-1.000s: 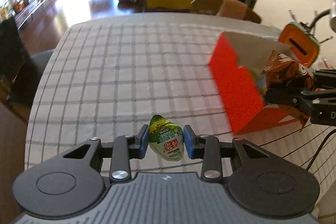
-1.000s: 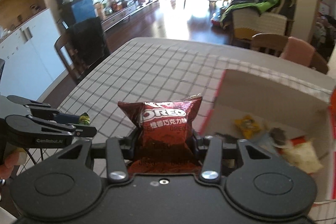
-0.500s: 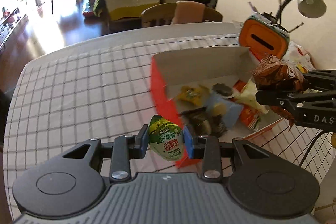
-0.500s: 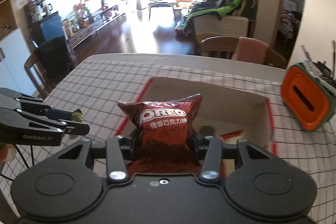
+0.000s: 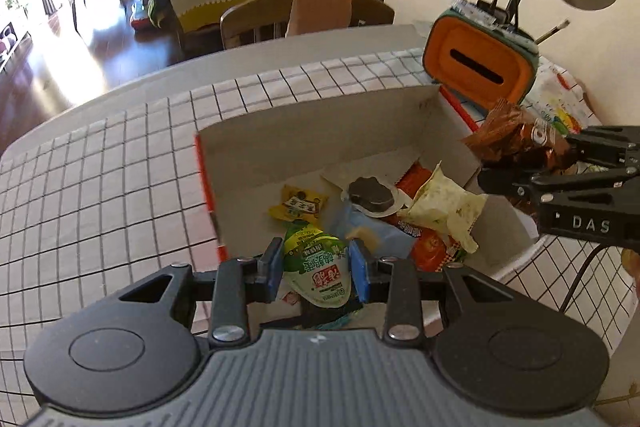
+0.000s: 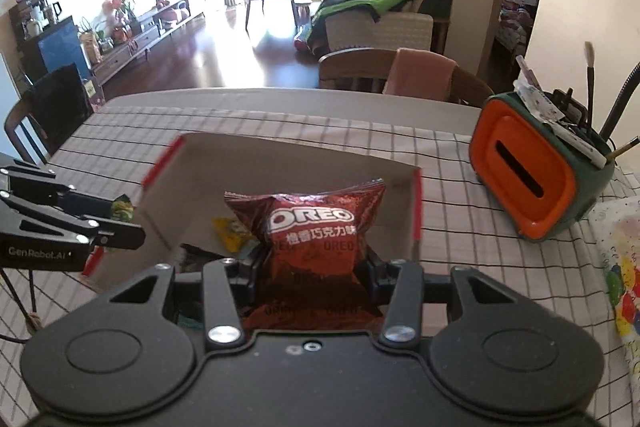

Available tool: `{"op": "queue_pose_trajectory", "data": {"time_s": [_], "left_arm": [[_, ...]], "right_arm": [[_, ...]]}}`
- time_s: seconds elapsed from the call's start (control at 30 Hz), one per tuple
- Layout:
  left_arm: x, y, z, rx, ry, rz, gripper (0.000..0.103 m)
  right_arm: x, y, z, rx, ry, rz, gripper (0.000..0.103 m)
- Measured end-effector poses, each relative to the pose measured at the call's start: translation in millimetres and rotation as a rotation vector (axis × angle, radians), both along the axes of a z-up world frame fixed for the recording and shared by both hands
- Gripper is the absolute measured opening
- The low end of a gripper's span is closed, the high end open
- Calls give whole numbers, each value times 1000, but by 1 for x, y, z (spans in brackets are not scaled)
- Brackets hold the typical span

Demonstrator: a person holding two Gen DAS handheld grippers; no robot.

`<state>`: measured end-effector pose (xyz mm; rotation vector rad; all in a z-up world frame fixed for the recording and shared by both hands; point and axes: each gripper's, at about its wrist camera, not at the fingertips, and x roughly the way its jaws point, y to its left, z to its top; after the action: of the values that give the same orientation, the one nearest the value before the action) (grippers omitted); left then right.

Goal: Organize snacks
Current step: 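Carry the Oreo bag and green pouch over the red box, then lower both snacks into the red box and open both tools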

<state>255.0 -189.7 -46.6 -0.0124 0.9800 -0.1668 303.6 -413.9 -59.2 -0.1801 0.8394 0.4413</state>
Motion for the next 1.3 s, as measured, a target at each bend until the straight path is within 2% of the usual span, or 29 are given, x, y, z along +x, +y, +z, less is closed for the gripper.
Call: {"op": "queue_pose_trajectory", "data": {"time_s": [0.47, 0.83, 1.07, 1.3], "left_arm": [[53, -21, -42, 33, 138, 46, 34], [80, -28, -60, 63, 279, 47, 36], [83, -37, -65, 81, 296, 39, 36], [77, -40, -61, 92, 262, 41, 45]], "right_arm": [[47, 19, -40, -103, 98, 76, 45], [55, 35, -43, -172, 152, 158, 45], [55, 33, -47, -181, 162, 182, 50], [53, 29, -48, -160, 153, 185, 63]]}}
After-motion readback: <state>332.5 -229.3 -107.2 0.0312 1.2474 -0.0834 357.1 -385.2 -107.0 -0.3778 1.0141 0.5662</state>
